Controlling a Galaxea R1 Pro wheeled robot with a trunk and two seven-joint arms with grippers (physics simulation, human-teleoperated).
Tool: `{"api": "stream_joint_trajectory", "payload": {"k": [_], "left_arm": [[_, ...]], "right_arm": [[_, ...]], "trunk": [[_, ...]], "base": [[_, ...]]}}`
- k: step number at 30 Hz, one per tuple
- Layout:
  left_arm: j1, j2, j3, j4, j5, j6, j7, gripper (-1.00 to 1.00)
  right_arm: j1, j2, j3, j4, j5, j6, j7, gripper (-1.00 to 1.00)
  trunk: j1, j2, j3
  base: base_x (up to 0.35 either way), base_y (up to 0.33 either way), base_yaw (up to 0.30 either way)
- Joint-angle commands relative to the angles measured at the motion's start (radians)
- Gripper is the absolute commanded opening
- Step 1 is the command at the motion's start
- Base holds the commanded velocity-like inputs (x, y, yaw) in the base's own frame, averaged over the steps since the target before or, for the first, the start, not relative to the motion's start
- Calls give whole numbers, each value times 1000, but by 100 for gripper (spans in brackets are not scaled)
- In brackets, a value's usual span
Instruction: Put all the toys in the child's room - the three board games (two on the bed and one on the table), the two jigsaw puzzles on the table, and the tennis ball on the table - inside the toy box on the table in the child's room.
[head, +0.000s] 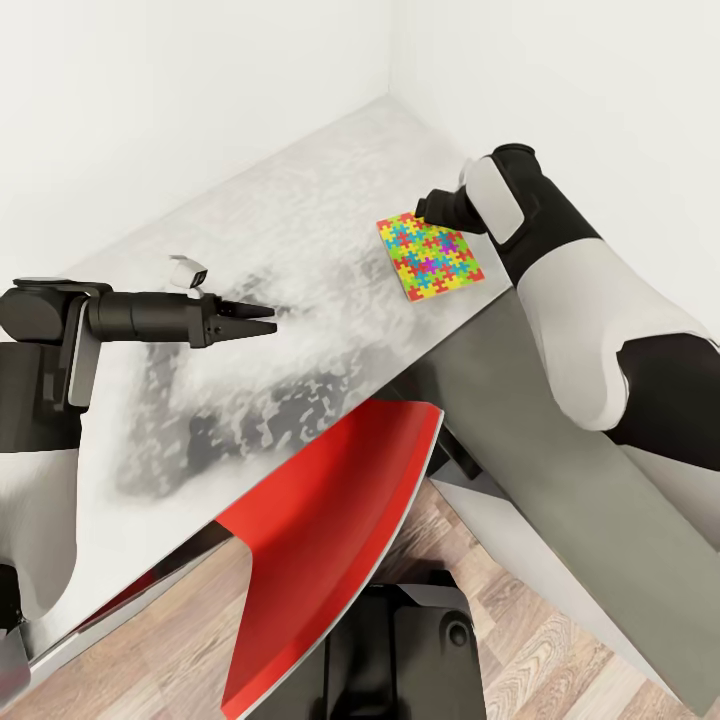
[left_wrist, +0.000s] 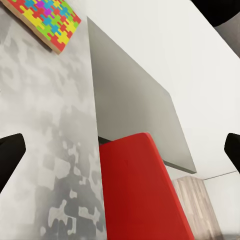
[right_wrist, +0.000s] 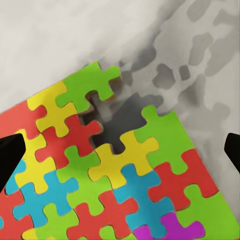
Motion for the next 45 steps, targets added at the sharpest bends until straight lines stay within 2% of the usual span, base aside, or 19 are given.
{"api": "stream_joint_trajectory", "payload": {"k": [1,45], "left_arm": [[-1,1,-2,0,5,11,0,100],[0,-6,-11,0,3,11,5,100]], "right_arm": [[0,-1,7,0,-11,1,-9,100],[2,-1,7,0,-12,-6,-2,100]], "trunk": [[1,-2,-1],[1,-2,-1]], "base": [[0,0,0],[-30,14,3]]}}
